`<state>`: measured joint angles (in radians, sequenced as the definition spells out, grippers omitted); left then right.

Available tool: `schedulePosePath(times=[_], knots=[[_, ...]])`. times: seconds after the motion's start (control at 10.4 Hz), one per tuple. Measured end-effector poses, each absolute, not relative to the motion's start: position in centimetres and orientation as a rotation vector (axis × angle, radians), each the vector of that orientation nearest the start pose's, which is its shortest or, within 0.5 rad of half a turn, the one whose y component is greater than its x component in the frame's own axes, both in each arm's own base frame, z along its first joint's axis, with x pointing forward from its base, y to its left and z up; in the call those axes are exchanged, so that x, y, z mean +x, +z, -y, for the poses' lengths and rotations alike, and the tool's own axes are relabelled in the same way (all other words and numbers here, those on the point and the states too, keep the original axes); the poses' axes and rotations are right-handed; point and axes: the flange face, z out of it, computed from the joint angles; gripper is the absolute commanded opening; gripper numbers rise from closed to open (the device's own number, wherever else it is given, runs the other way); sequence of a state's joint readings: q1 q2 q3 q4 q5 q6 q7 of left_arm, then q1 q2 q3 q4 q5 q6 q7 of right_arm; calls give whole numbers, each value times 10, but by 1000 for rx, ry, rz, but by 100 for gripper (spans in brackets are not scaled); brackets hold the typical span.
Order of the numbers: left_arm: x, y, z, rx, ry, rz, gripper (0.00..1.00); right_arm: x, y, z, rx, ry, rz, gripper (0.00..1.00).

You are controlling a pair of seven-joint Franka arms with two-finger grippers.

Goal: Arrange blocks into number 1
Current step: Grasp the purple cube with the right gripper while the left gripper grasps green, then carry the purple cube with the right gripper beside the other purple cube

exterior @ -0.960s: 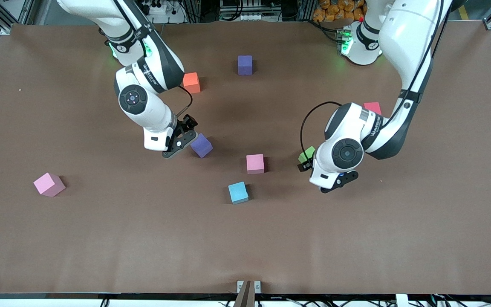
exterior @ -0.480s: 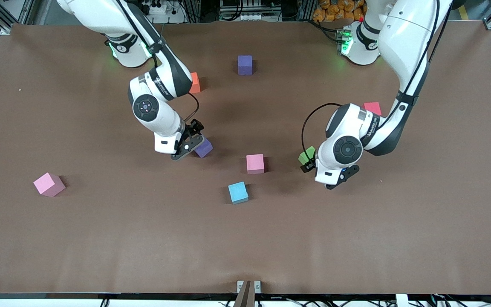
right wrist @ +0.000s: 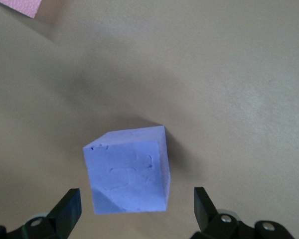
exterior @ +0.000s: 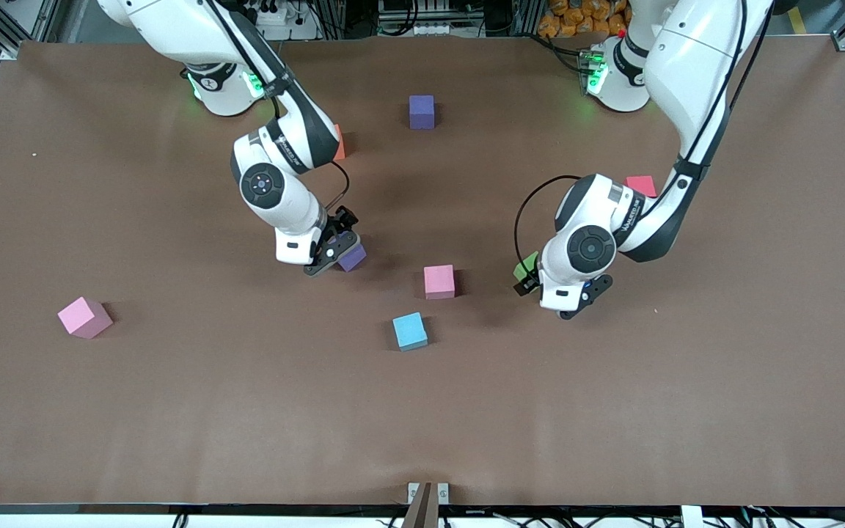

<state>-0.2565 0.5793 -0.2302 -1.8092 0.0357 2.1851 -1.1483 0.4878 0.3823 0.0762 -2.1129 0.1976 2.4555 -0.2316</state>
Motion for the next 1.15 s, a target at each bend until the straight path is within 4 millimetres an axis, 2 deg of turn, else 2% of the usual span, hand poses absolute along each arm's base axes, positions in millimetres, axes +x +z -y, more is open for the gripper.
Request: schedulePosePath(times=[0.29,0.58,0.67,0.77,0.86,0.96,1.15], knots=[[558,205,290,-2886,323,989,100,483,221,-321,-2832,82,914,100],[558,194,290,-2886,329,993,100,482,207,-327,-2832,65,920,100],[558,193,290,-2887,328,994,93,482,205,-327,-2832,66,919,100],[558,193,290,-2887,327,997,39,482,204,-327,-2832,66,919,95],[559,193,289,-2886,326,1000,10,482,204,-327,-2833,66,919,84],[559,193,288,-2884,325,1005,0,483,203,-327,-2833,66,918,68],[561,193,285,-2882,321,1013,0,485,203,-323,-2838,65,909,51]])
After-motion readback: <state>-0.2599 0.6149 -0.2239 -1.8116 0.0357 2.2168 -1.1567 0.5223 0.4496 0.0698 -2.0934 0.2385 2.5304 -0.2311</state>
